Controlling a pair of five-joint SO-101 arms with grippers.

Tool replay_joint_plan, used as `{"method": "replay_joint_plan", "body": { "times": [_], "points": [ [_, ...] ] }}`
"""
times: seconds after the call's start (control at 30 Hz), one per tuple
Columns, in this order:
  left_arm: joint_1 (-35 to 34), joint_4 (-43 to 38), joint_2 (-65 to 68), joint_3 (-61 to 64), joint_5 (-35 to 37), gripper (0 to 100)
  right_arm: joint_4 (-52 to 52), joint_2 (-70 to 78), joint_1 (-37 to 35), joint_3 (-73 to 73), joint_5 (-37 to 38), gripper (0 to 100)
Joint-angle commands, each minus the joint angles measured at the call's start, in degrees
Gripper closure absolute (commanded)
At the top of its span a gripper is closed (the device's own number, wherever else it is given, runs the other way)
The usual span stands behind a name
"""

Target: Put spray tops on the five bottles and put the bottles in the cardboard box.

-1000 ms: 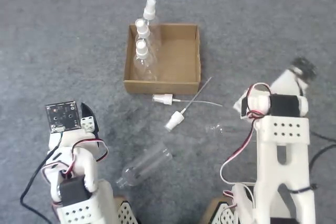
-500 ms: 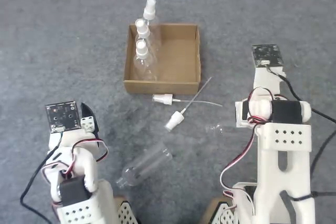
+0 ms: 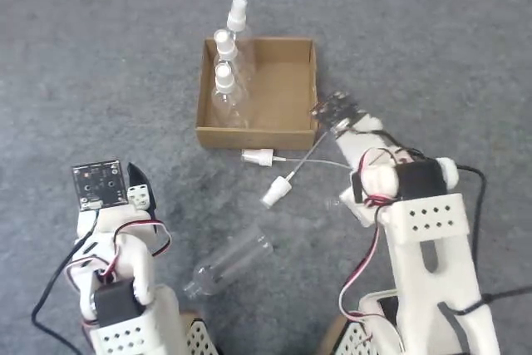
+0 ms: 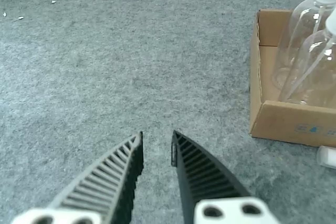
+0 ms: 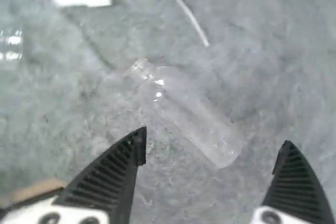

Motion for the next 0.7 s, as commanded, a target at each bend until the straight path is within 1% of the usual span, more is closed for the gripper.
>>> {"method": "replay_joint_plan", "body": {
  "times": [0.0,0.23,0.33,0.53,0.67],
  "points": [
    [-0.3,-2.0,-0.7,-0.7,0.5,91,0.4,-1.7,-1.7,0.1,5.5,66.6],
    [-0.3,-2.0,-0.7,-0.7,0.5,91,0.3,-1.7,-1.9,3.3,15.1,66.6],
    [-0.3,-2.0,-0.7,-0.7,0.5,91,-1.5,-1.7,-1.9,5.5,18.3,66.6],
    [-0.3,-2.0,-0.7,-0.7,0.5,91,-7.1,-1.7,-1.9,10.6,22.5,66.6],
    [0.0,-2.1,-0.7,-0.4,0.4,91,-9.9,-1.6,-1.9,12.7,22.9,66.7]
  ]
}}
